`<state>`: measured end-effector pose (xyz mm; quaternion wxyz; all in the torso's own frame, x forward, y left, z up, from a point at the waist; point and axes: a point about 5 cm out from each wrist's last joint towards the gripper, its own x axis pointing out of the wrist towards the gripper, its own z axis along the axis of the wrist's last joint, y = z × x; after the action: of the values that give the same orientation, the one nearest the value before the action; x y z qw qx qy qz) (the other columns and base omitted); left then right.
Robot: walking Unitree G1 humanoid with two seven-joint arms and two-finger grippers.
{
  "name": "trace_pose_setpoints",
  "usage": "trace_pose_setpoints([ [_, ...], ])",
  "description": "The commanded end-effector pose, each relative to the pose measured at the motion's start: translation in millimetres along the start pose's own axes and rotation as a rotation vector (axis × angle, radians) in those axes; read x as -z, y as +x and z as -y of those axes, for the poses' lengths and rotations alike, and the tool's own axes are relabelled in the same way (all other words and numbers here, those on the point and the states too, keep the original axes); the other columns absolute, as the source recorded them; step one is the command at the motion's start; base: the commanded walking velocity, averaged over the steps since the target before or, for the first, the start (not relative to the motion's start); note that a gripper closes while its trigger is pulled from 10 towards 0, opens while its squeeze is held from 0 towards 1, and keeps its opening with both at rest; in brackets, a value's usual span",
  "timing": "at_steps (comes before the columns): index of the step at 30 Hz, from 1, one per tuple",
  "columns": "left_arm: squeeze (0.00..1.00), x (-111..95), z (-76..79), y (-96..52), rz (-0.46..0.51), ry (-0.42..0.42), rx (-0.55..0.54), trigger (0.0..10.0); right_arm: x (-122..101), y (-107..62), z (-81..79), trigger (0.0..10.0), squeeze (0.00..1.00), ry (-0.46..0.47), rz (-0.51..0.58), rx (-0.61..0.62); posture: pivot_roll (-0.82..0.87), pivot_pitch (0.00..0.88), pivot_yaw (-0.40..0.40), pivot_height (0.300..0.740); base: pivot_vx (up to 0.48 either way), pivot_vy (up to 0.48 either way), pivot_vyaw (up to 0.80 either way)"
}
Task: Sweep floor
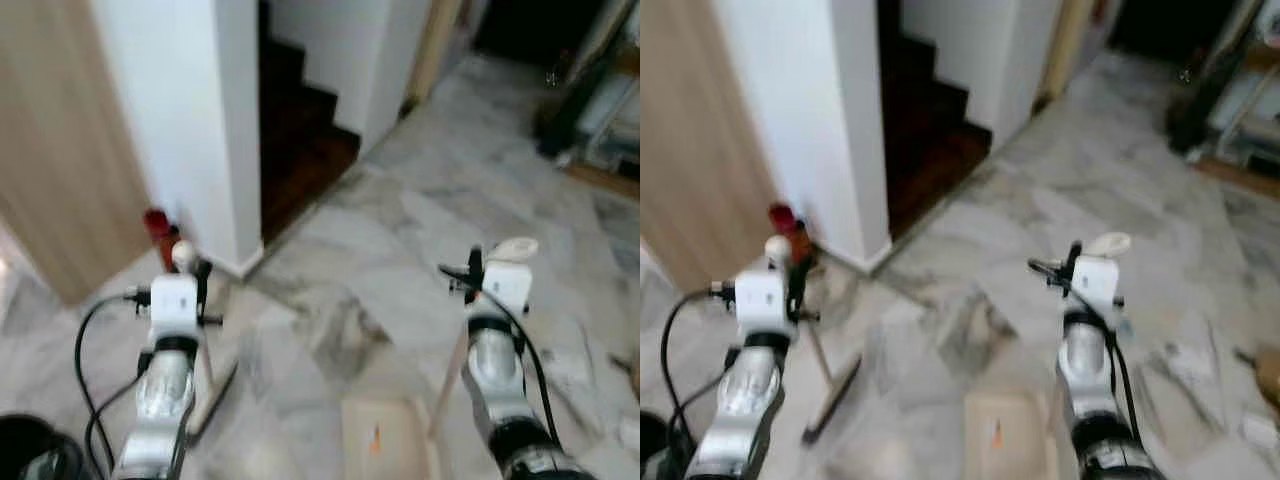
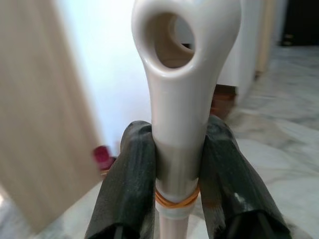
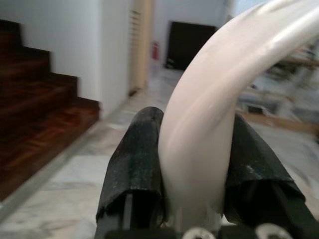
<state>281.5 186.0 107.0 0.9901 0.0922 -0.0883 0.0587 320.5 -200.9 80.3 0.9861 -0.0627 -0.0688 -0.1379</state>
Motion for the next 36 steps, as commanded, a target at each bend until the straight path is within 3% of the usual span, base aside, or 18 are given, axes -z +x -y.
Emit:
trace_pose_setpoints([
  [1, 0.0, -7.2, 5.2, 4.4, 0.041, -0.009, 0.013, 10.0, -4.4, 4.1, 7.4, 10.0, 0.0, -0.001, 0.021, 0.022, 0.1, 0.0, -0.053, 0.74, 0.0, 0.0, -0.8],
  [20, 0.0, -7.3, 9.6, 6.0, 0.049, -0.023, 0.048, 10.0, -5.5, 4.3, 5.6, 10.0, 0.0, 0.004, 0.029, 0.015, 0.1, 0.0, -0.045, 0.74, 0.0, 0.0, -0.8],
  [36, 0.0, -5.9, 11.3, 6.4, 0.032, -0.037, 0.049, 10.0, -7.6, 5.0, 2.4, 10.0, 0.0, 0.006, 0.039, -0.003, 0.1, 0.0, -0.051, 0.74, 0.0, 0.0, 0.0],
])
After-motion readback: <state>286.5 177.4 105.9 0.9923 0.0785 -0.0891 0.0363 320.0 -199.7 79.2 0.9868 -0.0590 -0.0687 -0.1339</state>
